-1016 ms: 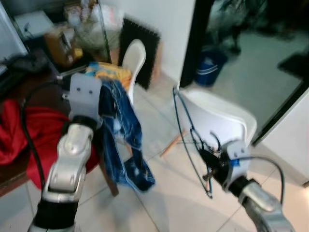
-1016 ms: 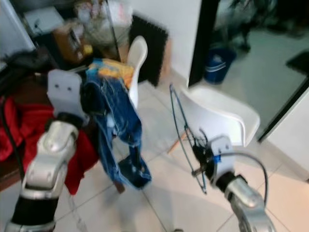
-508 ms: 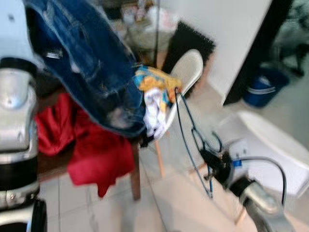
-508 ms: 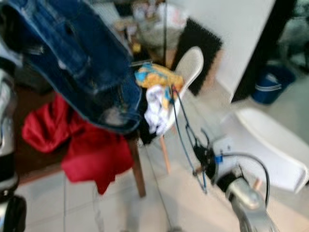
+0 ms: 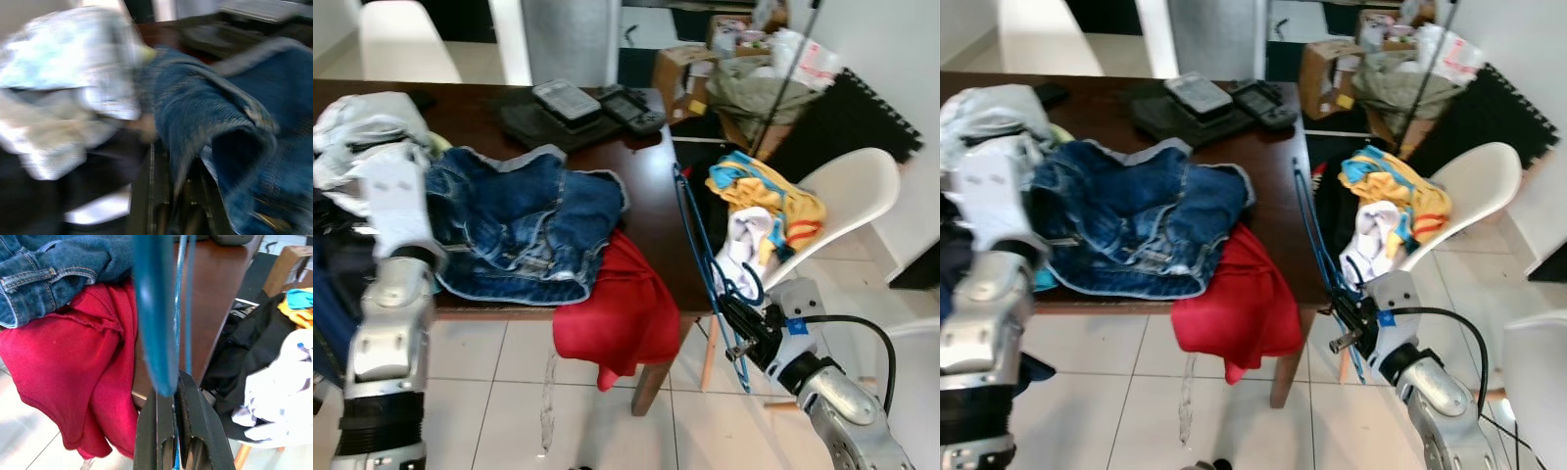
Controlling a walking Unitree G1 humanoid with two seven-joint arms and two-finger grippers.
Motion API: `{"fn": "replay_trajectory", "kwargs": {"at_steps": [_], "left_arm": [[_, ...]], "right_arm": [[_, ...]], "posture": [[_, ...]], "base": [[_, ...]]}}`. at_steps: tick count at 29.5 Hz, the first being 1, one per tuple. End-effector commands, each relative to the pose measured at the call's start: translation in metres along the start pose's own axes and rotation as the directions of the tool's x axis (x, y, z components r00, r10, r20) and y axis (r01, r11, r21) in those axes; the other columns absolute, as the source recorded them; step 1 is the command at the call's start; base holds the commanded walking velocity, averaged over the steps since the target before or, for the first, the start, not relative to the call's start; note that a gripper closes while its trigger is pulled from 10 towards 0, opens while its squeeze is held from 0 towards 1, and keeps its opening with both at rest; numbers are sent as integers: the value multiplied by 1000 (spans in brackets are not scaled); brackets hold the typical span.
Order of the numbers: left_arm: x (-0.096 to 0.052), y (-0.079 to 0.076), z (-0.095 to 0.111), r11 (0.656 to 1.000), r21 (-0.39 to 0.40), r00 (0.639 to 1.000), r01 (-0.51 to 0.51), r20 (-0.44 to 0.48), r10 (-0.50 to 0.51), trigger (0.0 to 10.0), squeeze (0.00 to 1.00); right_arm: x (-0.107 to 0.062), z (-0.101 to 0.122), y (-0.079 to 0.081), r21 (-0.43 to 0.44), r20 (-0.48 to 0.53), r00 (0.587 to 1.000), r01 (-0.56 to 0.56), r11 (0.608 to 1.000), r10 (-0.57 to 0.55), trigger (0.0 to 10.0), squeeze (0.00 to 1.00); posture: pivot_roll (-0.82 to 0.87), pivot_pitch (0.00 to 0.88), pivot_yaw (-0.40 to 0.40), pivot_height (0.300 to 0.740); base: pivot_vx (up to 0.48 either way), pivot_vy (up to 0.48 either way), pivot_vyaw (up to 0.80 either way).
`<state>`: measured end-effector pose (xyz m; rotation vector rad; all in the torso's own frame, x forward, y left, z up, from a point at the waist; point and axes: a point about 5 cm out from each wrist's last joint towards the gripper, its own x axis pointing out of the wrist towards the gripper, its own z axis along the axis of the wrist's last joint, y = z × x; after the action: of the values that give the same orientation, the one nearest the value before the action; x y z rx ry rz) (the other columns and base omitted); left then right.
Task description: Hang hanger
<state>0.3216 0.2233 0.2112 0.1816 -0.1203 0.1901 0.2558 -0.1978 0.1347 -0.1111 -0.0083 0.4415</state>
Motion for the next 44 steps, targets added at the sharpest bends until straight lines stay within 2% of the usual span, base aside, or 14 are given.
{"fn": "replay_trajectory", "kwargs": {"at_steps": [1,10,12,13,14,15,16,20,22,25,26,27,29,44], "left_arm": [[-3,-23,2,988,7,987,155,41,-156,10000,1000],[0,-26,29,959,24,946,283,156,-283,10000,1000],[-6,-32,46,850,132,836,509,160,-525,10000,1000],[-6,-32,46,850,132,836,509,160,-525,10000,1000],[-13,-31,50,765,230,767,601,103,-633,10000,1000],[-13,-31,50,765,230,767,601,103,-633,10000,1000],[-18,-30,49,682,295,708,669,26,-706,10000,1000],[-23,-16,45,562,438,665,701,-119,-737,10000,1000],[-30,-11,61,534,365,589,763,-52,-806,10000,1000],[-36,-11,91,547,279,526,790,153,-837,10000,1000],[-17,3,113,735,196,673,649,301,-675,10000,35],[-17,3,113,735,196,673,649,301,-675,10000,35],[7,26,115,932,57,861,359,365,-354,10000,0],[-17,-30,52,965,-96,947,244,236,-217,10000,0]], "right_arm": [[-5,-7,1,32,-23,1000,-1,999,2,10000,0],[-5,-6,1,37,-20,1000,0,999,0,10000,0],[-5,-6,1,43,-17,1000,2,999,-1,10000,0],[-5,-6,1,43,-17,1000,2,999,-1,10000,0],[-5,-6,1,46,-16,1000,2,999,-1,10000,0],[-5,-6,1,46,-16,1000,2,999,-1,10000,0],[-4,-5,1,50,-15,1000,3,999,-2,10000,0],[-4,-5,1,53,-12,1000,3,999,-2,10000,0],[-4,-5,2,57,-9,1000,4,998,-4,10000,0],[-5,-4,2,59,-7,1000,5,998,-5,10000,0],[-5,-4,1,61,-9,1000,5,998,-4,10000,0],[-5,-4,1,61,-9,1000,5,998,-4,10000,0],[-5,-5,1,65,-11,1000,4,998,-3,10000,0],[-3,-5,-1,69,-9,1000,0,998,1,10000,0]], "posture": [[47,164,-33,740],[49,169,-30,740],[51,174,-31,740],[51,174,-31,740],[51,174,-31,740],[51,174,-31,740],[51,174,-31,740],[55,178,-26,740],[56,179,-26,740],[54,183,-27,740],[63,185,-32,740],[63,185,-32,740],[66,185,-34,740],[72,180,-44,740]], "base": [[0,0,0],[0,0,0],[0,0,0],[0,0,0],[0,0,0],[0,0,0],[0,0,0],[0,0,0],[0,0,0],[0,0,0],[0,0,0],[0,0,0],[0,0,0],[0,180,0]]}}
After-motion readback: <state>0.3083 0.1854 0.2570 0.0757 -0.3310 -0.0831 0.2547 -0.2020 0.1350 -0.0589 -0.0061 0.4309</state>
